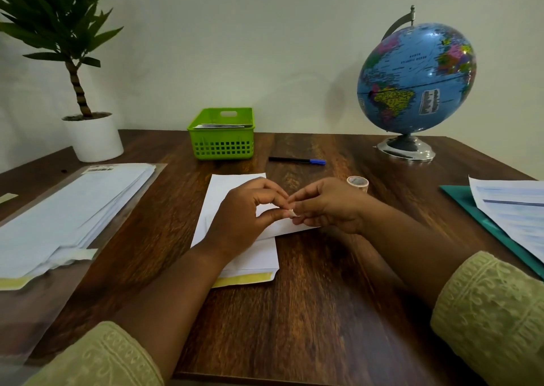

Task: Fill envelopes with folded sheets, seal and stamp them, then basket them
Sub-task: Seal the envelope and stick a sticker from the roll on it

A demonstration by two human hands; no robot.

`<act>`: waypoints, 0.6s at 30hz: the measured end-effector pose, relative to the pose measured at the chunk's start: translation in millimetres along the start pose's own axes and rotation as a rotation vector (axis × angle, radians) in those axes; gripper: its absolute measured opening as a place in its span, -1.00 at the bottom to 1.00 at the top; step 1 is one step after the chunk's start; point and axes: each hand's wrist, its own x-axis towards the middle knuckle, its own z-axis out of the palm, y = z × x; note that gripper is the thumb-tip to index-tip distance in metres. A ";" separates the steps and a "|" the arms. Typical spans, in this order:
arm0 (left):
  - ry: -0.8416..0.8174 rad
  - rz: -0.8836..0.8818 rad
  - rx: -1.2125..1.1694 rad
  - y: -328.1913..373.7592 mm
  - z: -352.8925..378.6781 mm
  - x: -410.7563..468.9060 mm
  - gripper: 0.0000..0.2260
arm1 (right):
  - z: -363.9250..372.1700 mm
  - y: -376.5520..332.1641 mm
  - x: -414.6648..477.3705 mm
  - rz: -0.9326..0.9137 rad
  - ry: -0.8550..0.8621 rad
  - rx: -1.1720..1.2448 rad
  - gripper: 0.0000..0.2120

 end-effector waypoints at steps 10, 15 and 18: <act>-0.020 0.059 0.179 -0.8 -0.2 -1.1 -0.93 | -12.5 -0.5 -0.6 0.127 -0.043 0.064 -0.85; -0.002 0.108 0.239 0.2 -1.9 -0.3 -0.94 | -9.0 -0.9 -2.1 0.125 -0.065 0.042 -0.89; 0.012 0.111 0.235 -0.2 -0.9 0.1 -0.91 | -9.5 -3.8 -3.7 0.106 0.016 0.019 -0.89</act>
